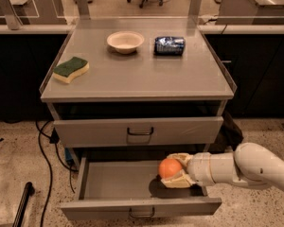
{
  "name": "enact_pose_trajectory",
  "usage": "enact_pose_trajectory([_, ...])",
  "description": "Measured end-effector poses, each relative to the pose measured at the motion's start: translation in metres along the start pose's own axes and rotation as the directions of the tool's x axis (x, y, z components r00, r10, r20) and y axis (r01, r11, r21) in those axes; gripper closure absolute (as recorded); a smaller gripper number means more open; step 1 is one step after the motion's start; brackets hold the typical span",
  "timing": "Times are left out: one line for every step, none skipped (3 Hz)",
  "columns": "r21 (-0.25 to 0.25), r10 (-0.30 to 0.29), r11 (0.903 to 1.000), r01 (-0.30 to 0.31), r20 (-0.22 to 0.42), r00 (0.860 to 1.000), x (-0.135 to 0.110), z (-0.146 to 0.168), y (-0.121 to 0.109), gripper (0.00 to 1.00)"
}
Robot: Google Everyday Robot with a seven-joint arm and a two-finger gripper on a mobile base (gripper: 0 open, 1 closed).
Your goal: Place orange into middle drawer
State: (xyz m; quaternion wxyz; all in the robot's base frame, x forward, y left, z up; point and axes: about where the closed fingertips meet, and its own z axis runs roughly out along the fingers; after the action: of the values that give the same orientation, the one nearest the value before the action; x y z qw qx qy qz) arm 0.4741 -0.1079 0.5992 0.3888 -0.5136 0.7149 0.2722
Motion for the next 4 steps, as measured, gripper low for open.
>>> enact_pose_trajectory([0.016, -0.011, 0.9998, 0.011, -0.013, 1.000, 0.030, 0.018, -0.010, 1.00])
enact_pose_trajectory([0.014, -0.020, 0.9997, 0.020, -0.010, 1.000, 0.058, 0.042, -0.019, 1.00])
enact_pose_trajectory([-0.001, -0.028, 0.9996, 0.028, 0.003, 1.000, 0.081, 0.066, -0.028, 1.00])
enact_pose_trajectory([-0.021, -0.036, 0.9991, 0.036, 0.014, 0.999, 0.097, 0.089, -0.036, 1.00])
